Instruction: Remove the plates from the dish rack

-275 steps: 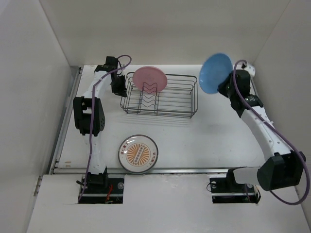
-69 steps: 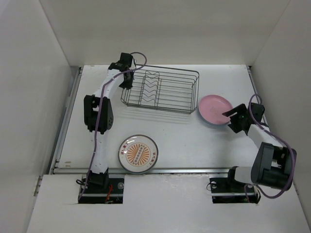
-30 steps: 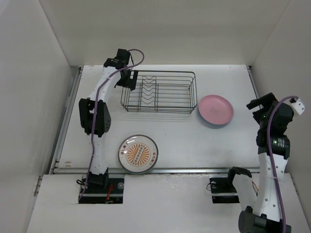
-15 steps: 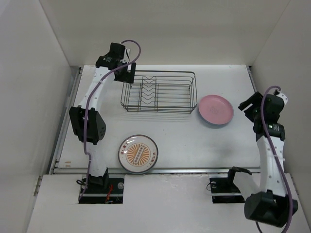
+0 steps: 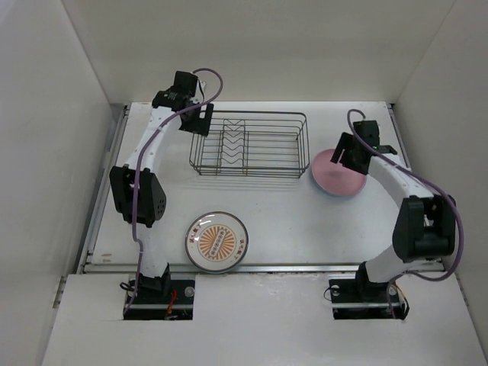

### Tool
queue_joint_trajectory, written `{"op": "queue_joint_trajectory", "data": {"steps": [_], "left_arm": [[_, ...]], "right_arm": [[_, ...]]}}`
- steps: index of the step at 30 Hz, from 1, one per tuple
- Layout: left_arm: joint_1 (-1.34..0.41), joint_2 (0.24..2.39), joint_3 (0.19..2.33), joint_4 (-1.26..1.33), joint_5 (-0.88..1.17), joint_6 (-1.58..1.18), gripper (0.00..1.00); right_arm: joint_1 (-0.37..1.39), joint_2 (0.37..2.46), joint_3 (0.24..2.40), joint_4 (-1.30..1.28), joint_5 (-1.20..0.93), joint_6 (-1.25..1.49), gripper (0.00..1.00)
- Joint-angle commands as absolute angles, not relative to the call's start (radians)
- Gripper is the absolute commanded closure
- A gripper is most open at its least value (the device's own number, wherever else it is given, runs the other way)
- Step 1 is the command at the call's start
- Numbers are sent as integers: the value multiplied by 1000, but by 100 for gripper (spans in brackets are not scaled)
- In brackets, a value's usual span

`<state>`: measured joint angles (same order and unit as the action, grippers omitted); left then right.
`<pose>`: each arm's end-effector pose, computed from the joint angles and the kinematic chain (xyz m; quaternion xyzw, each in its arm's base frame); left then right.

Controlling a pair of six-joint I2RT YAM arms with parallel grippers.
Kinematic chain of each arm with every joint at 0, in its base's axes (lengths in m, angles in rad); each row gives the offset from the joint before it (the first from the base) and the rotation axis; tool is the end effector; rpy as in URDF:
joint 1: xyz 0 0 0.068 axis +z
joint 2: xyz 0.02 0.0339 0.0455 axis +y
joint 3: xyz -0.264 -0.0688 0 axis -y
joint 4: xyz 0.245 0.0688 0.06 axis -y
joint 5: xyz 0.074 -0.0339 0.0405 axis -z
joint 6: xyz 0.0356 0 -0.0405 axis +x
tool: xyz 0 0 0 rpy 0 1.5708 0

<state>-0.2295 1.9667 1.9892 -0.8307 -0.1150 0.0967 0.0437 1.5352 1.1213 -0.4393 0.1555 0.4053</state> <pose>0.4303 -0.0963 0.3435 0.1294 0.9178 0.0286 0.3742 0.3308 0.0089 0.2515 0.1947 0.9134 0.0070 0.3575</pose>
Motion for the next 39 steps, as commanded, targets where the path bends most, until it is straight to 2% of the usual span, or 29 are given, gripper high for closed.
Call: {"op": "queue_joint_trajectory", "data": {"steps": [1,9,21,24,30,35,37,39], "left_arm": [[-232,1914,1974,-822,-149,112,5],[-232,1942,1965,-822,-158,112,4],[-232,1942,1965,-822,-158,112,4],[-232,1942,1965,-831,-158,112,4],[-232,1916,1965,-831,-158,103,4],[-223,1850,1954,-799,-178,77,4],[-213,1815,1954,-799,-187,54,0],[-198,1771,1944,-799,-212,5,0]], "right_arm": [[98,1625,1207,-446,255,353,23],[153,1825,1249,-488,400,344,23],[153,1783,1238,-454,368,354,23],[153,1720,1238,-454,368,354,23],[153,1441,1229,-443,428,391,18],[135,1194,1181,-454,615,445,8],[124,1083,1169,-472,664,445,1],[124,990,1160,-521,731,445,1]]}}
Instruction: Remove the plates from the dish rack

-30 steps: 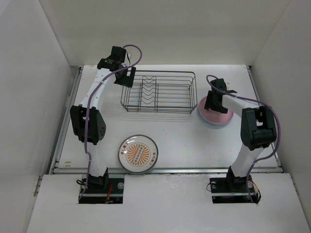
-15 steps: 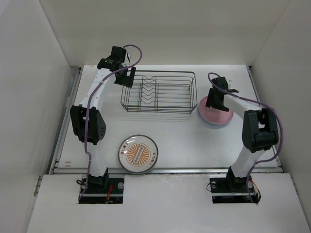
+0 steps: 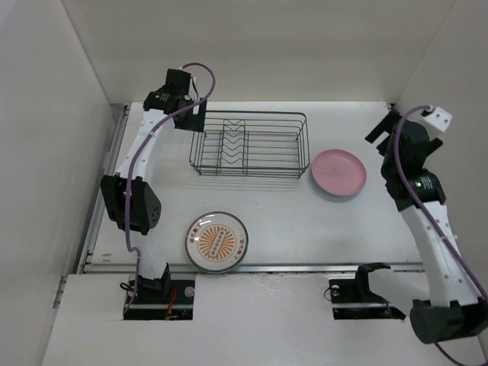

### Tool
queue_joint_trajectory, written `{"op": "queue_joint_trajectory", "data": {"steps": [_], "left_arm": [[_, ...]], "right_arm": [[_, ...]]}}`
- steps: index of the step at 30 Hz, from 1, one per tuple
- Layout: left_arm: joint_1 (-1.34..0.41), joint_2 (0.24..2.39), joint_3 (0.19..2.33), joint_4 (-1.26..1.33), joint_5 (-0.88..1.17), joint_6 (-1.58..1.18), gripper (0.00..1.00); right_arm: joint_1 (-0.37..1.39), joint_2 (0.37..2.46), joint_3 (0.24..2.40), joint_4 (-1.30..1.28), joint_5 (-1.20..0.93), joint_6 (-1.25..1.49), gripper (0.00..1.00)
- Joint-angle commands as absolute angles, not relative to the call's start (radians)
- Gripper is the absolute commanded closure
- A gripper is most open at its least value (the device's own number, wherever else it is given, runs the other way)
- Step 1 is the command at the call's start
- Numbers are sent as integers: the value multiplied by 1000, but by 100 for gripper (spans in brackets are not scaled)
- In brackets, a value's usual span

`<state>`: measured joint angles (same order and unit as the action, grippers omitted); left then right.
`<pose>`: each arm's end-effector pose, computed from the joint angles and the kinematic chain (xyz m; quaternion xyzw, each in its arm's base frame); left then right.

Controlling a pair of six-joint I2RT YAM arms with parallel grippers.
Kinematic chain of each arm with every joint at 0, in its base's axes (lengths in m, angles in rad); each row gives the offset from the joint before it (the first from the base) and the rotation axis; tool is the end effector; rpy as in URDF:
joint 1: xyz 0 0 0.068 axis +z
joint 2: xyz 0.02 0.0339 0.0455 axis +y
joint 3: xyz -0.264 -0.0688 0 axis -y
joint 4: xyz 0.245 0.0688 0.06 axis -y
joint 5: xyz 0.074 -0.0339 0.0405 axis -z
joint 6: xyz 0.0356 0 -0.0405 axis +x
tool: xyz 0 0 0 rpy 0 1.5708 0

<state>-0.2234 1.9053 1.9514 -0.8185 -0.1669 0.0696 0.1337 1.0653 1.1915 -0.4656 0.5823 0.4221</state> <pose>0.4175 -0.0888 0.3580 0.1020 0.9131 0.0468 0.3921 0.2261 0.0107 0.4003 0.2764 0.7501 -0.0736 0.5963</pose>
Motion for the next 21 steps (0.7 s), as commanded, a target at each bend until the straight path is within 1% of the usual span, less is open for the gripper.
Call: {"op": "queue_joint_trajectory", "data": {"steps": [1,3,4,9,11,15,21], "left_arm": [[-172,1752,1925,-808,-212,-11,0],[-141,1709,1895,-808,-212,-41,0],[-108,1669,1873,-808,-212,-41,0],[-14,1585,1861,-862,-279,-74,0],[6,1543,1817,-862,-304,-74,0],[49,1476,1747,-871,-327,-84,0],[83,1390,1666,-871,-236,-115,0]], "right_arm": [[115,961,1160,-543,756,445,1],[115,899,1135,-604,814,436,1],[115,835,1126,-617,828,436,1],[115,661,1111,-701,873,423,1],[115,596,1111,-735,882,423,1],[115,522,1111,-775,891,433,1],[115,476,1146,-828,881,442,1]]}}
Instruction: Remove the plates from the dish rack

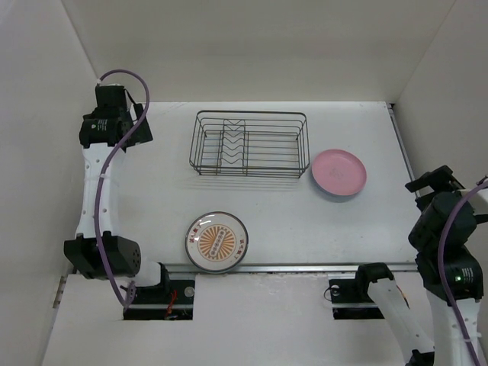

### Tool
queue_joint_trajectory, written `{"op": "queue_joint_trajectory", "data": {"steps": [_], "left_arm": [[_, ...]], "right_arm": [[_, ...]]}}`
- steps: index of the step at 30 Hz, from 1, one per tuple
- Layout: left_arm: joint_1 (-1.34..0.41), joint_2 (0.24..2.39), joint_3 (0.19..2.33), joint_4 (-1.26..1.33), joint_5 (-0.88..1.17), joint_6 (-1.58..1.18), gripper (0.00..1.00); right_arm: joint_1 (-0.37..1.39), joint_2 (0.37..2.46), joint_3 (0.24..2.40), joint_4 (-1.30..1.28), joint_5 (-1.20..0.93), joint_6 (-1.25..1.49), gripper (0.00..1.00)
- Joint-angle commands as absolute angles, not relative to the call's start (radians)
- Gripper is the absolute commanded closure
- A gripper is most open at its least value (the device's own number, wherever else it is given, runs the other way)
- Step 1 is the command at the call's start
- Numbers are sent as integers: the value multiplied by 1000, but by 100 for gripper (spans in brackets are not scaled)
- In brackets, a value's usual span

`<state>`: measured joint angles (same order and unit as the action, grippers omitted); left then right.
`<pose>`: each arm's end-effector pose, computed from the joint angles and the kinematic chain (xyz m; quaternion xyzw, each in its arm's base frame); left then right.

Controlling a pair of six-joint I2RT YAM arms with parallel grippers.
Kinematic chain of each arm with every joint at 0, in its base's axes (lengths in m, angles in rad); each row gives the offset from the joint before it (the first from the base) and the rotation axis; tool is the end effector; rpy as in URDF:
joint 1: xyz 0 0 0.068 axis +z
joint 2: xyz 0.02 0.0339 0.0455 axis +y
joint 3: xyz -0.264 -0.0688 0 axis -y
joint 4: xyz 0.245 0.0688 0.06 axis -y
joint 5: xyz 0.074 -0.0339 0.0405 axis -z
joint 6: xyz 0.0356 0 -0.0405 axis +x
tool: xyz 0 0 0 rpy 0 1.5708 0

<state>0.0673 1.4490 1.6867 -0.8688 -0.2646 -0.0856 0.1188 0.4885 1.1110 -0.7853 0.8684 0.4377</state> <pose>0.2981 0.0294 0.4276 -0.1271 0.8767 0.1135 0.4499 0.0495 -0.0215 0.4133 0.3786 0.6395 -0.1470 0.6527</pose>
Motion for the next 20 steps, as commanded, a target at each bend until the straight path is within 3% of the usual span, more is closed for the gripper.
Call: {"op": "queue_joint_trajectory", "data": {"steps": [1,20], "left_arm": [[93,1390,1652,-871,-236,-115,0],[94,1342,1603,-862,-187,-124,0]], "right_arm": [[115,476,1146,-837,881,442,1],[115,426,1138,-871,828,471,1]]}}
